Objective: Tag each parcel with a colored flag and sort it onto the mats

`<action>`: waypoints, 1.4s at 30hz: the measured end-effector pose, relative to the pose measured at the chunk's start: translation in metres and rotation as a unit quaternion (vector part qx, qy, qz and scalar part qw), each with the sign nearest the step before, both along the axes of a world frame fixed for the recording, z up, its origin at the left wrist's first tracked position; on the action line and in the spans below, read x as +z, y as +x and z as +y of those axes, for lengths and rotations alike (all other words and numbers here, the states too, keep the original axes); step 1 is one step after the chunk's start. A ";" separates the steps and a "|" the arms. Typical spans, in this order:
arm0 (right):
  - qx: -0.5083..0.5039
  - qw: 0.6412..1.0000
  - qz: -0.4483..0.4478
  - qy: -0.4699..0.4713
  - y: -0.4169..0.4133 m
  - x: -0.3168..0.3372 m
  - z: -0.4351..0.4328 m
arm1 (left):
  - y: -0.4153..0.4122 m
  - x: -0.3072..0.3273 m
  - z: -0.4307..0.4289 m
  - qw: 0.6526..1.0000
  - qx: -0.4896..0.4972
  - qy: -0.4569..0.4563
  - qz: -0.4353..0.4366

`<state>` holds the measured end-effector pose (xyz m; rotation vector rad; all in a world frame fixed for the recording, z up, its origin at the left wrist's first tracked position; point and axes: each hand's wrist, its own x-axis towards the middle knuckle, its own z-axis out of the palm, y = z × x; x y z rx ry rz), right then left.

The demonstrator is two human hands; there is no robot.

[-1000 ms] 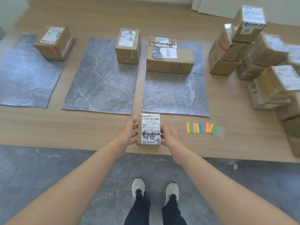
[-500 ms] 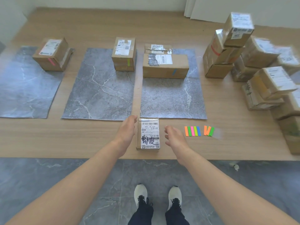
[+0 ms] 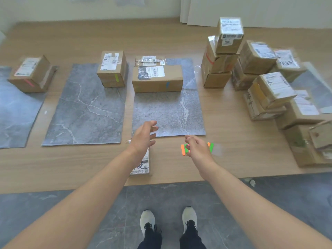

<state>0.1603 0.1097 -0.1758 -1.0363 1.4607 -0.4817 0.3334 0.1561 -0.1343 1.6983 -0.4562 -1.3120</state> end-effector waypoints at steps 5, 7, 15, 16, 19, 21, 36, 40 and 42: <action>0.061 0.998 0.021 -0.028 -0.031 -0.019 -0.025 | -0.037 -0.015 -0.019 1.000 0.009 0.014 0.015; 0.089 0.995 0.029 -0.036 -0.042 -0.026 -0.035 | -0.051 -0.023 -0.025 0.999 0.015 0.027 0.017; 0.203 0.973 0.069 -0.080 -0.060 -0.058 -0.055 | -0.091 -0.061 -0.040 0.997 0.013 0.058 0.057; 0.218 0.968 0.079 -0.092 -0.061 -0.063 -0.057 | -0.094 -0.066 -0.042 0.996 0.012 0.061 0.062; 0.264 0.944 0.122 -0.155 -0.060 -0.080 -0.065 | -0.098 -0.078 -0.047 0.995 0.012 0.073 0.071; 0.315 0.915 0.157 -0.198 -0.060 -0.093 -0.070 | -0.098 -0.086 -0.049 0.994 0.015 0.082 0.074; 0.363 0.884 0.222 -0.195 -0.044 -0.119 -0.088 | -0.091 -0.098 -0.045 0.989 0.025 0.106 0.102; 0.367 0.883 0.226 -0.185 -0.044 -0.117 -0.093 | -0.089 -0.099 -0.045 0.992 -0.008 0.100 0.071; 0.370 0.881 0.231 -0.181 -0.043 -0.115 -0.094 | -0.088 -0.100 -0.044 0.994 -0.024 0.091 0.054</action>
